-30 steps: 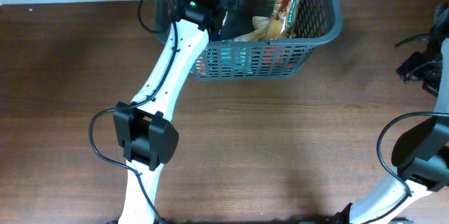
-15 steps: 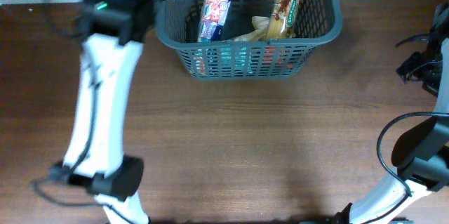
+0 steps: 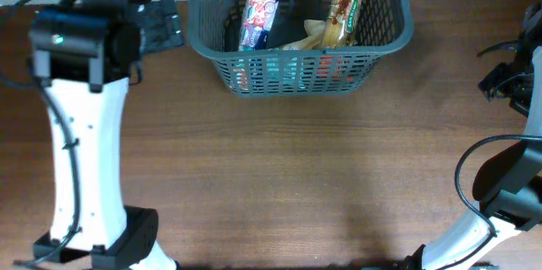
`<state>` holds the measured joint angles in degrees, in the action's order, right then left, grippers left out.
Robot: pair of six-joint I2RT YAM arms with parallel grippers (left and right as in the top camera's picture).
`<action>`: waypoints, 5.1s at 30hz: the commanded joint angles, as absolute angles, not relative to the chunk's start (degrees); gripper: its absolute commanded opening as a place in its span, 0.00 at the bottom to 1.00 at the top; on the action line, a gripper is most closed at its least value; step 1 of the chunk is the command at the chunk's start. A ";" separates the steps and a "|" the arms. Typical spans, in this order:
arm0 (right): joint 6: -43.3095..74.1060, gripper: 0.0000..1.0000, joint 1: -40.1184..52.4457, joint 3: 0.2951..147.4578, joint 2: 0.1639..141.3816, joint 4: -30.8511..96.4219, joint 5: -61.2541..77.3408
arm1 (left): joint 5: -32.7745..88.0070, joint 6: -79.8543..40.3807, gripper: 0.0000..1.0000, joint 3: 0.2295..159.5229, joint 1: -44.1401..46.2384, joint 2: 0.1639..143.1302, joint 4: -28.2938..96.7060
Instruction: Pack container
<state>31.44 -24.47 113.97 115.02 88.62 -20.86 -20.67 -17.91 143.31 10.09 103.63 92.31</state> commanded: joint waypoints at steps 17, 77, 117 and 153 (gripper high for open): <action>32.01 0.99 -24.77 113.67 114.61 88.64 -20.97 | -12.27 -26.13 0.99 105.30 5.85 65.10 94.67; 32.01 0.99 -24.77 113.67 114.61 88.64 -20.97 | 5.19 -0.80 0.99 33.01 5.82 14.59 34.46; 32.01 0.99 -24.77 113.67 114.61 88.64 -20.97 | 9.21 7.86 0.99 2.42 0.67 0.27 4.93; 32.01 0.99 -24.77 113.67 114.61 88.64 -20.97 | 3.62 8.88 0.99 0.89 0.69 0.30 5.10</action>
